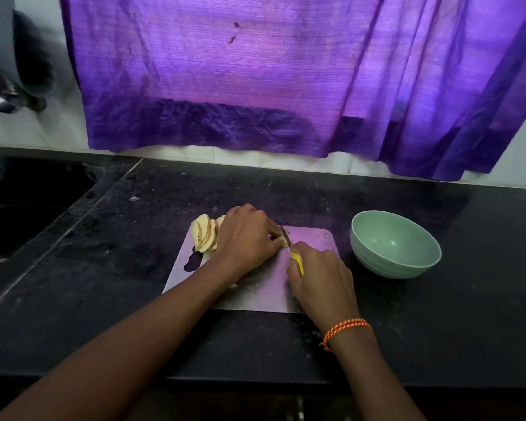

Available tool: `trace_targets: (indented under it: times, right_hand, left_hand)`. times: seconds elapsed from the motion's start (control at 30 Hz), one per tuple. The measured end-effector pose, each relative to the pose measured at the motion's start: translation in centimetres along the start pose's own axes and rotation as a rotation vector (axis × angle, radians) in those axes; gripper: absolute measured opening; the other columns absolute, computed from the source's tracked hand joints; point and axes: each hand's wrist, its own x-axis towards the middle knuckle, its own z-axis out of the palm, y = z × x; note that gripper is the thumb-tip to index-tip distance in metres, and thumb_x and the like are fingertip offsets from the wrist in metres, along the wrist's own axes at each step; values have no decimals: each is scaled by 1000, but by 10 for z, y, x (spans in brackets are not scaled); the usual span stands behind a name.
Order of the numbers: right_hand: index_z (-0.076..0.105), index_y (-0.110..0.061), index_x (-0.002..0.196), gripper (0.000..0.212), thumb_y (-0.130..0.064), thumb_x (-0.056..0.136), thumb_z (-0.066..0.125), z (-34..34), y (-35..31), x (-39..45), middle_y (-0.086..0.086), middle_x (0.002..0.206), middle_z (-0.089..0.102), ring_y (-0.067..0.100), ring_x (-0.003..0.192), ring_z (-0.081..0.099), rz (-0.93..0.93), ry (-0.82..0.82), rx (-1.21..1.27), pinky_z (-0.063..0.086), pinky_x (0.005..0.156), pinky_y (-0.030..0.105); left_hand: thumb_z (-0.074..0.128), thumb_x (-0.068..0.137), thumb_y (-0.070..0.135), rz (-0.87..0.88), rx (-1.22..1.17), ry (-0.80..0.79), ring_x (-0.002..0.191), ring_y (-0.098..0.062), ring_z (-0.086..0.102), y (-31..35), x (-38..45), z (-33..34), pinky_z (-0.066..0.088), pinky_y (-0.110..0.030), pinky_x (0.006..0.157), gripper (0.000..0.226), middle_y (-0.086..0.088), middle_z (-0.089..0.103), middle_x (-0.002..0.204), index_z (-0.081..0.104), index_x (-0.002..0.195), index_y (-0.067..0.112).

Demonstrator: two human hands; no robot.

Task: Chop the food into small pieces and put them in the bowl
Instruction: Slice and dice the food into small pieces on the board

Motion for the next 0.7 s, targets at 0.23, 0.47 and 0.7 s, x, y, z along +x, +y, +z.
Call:
trace_targets:
  times: [0.23,0.47,0.7]
  right_hand:
    - [58,-32,120,24,-39,100,47,-14,4,-29,5,93,65,32,88,62,15,-26,26,34,64,38]
    - [60,-37,133,37,-40,97,55,-16,8,-44,8,91,69,34,86,62,29,42,86,45,69,39]
    - [59,-35,136,37,-37,100,51,-10,-5,-9,11,100,69,35,90,62,51,25,107,46,71,38]
  left_hand:
    - [72,91,63,-37,33,10,96,-14,61,1,1,2,45,-34,85,29,10,80,94,84,106,41]
    - [75,93,51,-44,21,0,102,-16,62,-3,2,1,47,-34,90,24,10,81,101,85,109,36]
    - [82,85,55,-117,4,14,94,-13,64,-3,4,1,49,-30,69,23,8,80,93,85,101,39]
